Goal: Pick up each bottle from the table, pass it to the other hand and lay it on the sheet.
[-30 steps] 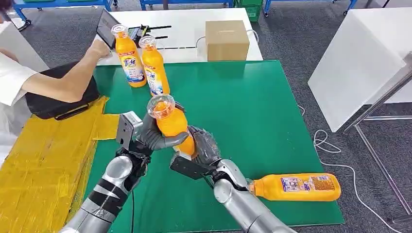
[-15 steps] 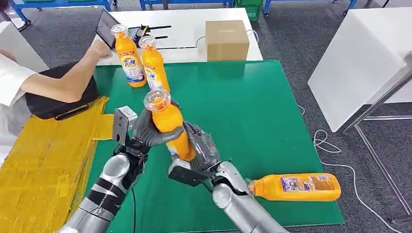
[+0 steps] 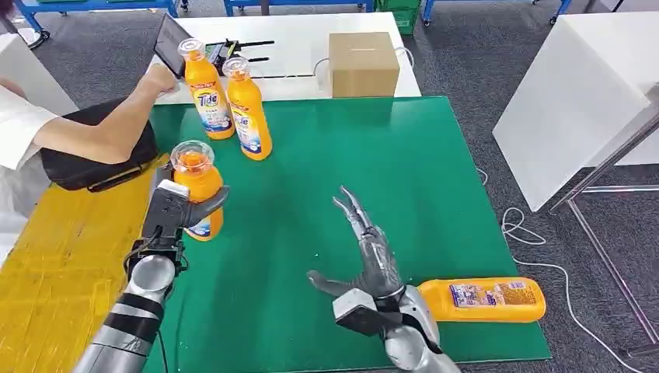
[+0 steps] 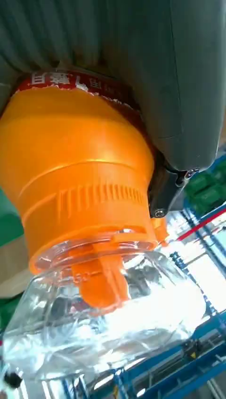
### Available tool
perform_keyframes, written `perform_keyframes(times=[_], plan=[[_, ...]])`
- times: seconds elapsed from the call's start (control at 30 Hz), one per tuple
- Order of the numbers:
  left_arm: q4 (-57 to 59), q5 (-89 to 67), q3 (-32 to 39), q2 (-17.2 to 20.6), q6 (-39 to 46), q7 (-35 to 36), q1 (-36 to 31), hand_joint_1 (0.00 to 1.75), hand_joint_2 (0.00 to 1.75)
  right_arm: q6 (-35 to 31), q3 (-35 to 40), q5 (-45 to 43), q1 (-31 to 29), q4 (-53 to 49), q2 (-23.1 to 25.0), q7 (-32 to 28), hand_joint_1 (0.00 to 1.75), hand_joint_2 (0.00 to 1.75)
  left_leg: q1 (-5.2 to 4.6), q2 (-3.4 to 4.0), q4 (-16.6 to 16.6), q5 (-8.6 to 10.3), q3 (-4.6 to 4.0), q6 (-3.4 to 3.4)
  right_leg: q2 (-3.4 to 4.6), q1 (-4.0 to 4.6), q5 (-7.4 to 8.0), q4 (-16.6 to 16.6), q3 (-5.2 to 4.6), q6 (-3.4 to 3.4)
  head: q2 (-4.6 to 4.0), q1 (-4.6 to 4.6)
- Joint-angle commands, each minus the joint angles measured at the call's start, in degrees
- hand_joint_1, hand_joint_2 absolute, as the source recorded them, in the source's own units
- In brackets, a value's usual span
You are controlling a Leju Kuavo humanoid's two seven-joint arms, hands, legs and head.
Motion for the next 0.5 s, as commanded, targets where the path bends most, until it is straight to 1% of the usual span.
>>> perform_keyframes(times=[0.03,0.13,0.17,0.2,0.3,0.33,0.37,0.4,0.43,0.47,0.5], plan=[[4.93,-33.46,7.35,2.73,14.98,9.17,2.24,1.75,1.75,4.65,-11.65,-5.41,8.57,-14.75,-4.33,-3.0,0.0,1.75,-0.03,-0.04,-0.09,0.0,0.13,-0.01,-0.05,-0.03,-0.02,-0.06,0.12,0.03,0.0,0.0],[4.99,-33.57,7.65,2.71,14.93,8.95,2.34,1.75,1.75,5.08,-12.09,-5.42,8.78,-14.99,-4.31,-3.07,0.0,1.75,0.02,-0.09,-0.11,-0.03,0.21,-0.02,-0.11,0.02,-0.04,-0.12,0.22,0.05,0.0,0.0],[5.39,-38.22,7.5,2.85,15.66,10.8,2.18,1.75,1.75,5.41,-12.53,-5.37,8.68,-14.73,-3.86,-3.17,0.0,1.75,-0.01,-0.03,-0.05,-0.01,0.08,-0.01,-0.05,-0.01,-0.01,-0.05,0.07,0.03,0.0,-0.02],[5.96,-50.02,7.78,3.78,16.67,16.35,2.59,1.75,1.75,6.06,-13.66,-6.28,9.1,-15.5,-4.33,-3.55,0.0,1.75,0.01,-0.04,-0.04,-0.01,0.07,-0.01,-0.06,0.0,-0.01,-0.05,0.07,0.03,0.0,0.0],[5.9,-50.15,8.23,3.96,16.58,16.26,3.17,1.75,1.75,6.87,-14.58,-6.9,9.33,-16.1,-4.81,-3.73,0.0,1.75,-0.02,0.0,-0.06,0.0,0.11,-0.01,-0.03,-0.02,-0.01,-0.05,0.07,0.03,0.0,0.0],[5.9,-50.15,8.23,3.96,16.58,16.26,3.17,1.75,1.75,6.87,-14.58,-6.9,9.33,-16.1,-4.81,-3.73,0.0,1.75,0.06,-0.04,-0.13,-0.04,0.29,-0.04,-0.07,0.06,-0.02,-0.17,0.29,0.07,0.0,0.0],[5.9,-50.15,8.23,3.96,16.58,16.26,3.17,1.75,1.75,6.87,-14.58,-6.9,9.33,-16.1,-4.81,-3.73,0.0,1.75,-0.01,-0.04,-0.08,-0.01,0.15,-0.01,-0.06,-0.01,-0.02,-0.07,0.14,0.05,0.0,-0.02],[5.9,-50.15,8.23,3.96,16.58,16.26,3.17,1.75,1.75,6.87,-14.58,-6.9,9.33,-16.1,-4.81,-3.73,0.0,1.75,0.03,-0.09,-0.09,-0.03,0.2,-0.01,-0.1,0.03,-0.02,-0.13,0.22,0.07,0.0,0.0],[5.9,-50.15,8.23,3.96,16.58,16.26,3.17,1.75,1.75,6.87,-14.58,-6.9,9.33,-16.1,-4.81,-3.73,0.0,1.75,0.05,0.01,-0.05,-0.03,0.14,-0.02,-0.01,0.05,0.0,-0.09,0.14,0.05,0.0,0.02],[6.01,-51.27,8.08,4.05,16.72,16.35,3.0,1.75,1.75,6.76,-14.69,-6.88,9.43,-16.09,-4.45,-3.73,0.0,1.75,0.01,0.01,-0.04,-0.02,0.08,-0.01,0.0,0.01,0.0,-0.05,0.06,0.03,0.0,0.0],[6.97,-58.79,8.33,4.63,16.49,19.74,2.86,1.75,1.75,6.22,-15.4,-6.09,9.88,-16.78,-4.46,-4.08,0.0,1.75,0.0,0.01,-0.04,-0.01,0.08,-0.01,-0.01,0.0,-0.01,-0.04,0.06,0.03,0.0,0.0]])
